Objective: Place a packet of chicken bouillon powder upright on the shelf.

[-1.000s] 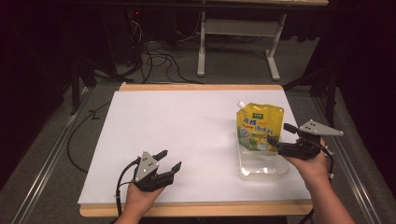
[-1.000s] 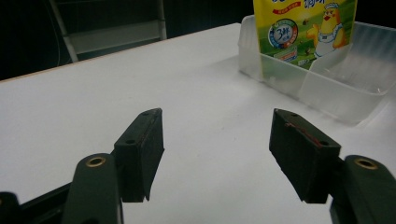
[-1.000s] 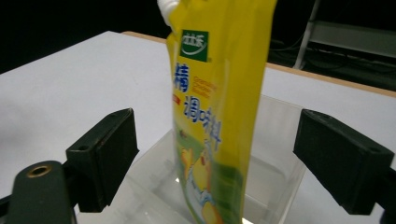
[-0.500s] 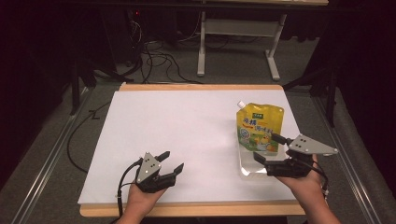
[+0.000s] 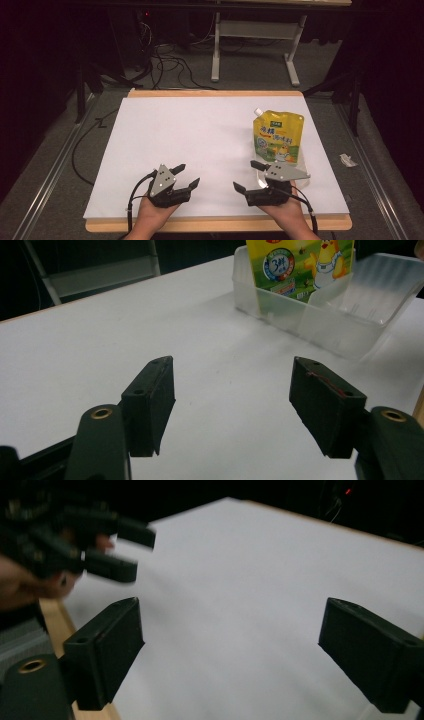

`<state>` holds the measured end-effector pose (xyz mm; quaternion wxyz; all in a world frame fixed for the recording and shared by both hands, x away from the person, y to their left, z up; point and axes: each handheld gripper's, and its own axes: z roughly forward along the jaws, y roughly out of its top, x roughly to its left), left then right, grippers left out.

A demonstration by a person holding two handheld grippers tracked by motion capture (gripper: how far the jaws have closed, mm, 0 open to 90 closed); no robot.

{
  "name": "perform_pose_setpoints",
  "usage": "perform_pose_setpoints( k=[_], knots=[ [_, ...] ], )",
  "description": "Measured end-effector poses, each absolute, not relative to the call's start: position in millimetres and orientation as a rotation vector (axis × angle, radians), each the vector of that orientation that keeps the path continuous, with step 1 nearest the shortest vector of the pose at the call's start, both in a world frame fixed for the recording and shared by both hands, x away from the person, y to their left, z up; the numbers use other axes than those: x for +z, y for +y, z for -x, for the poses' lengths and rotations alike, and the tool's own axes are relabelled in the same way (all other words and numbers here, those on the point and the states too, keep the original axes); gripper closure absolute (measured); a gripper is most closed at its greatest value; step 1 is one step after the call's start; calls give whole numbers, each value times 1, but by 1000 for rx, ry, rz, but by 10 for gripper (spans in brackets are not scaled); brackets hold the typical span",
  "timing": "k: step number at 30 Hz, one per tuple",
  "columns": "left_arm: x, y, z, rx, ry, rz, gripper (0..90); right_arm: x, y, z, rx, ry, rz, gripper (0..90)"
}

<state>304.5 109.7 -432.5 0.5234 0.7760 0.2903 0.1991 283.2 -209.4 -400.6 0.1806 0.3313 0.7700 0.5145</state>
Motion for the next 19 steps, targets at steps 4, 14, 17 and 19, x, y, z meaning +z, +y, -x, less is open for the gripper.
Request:
perform_pose_setpoints(
  k=[4, 14, 17, 19],
  knots=[
    [-435, 107, -306, 456, 703, -1872, 346, -410, -210, -275, 1386, 2209, -883, 106],
    [-440, 95, -306, 452, 704, -1910, 336, -408, -228, -276, 1439, 2189, -920, 110],
    [-441, 93, -305, 454, 689, -1929, 333, -408, -229, -277, 1431, 2188, -923, 112],
    [-441, 93, -305, 455, 686, -1934, 332, -408, -228, -277, 1425, 2190, -928, 112]
  ],
)
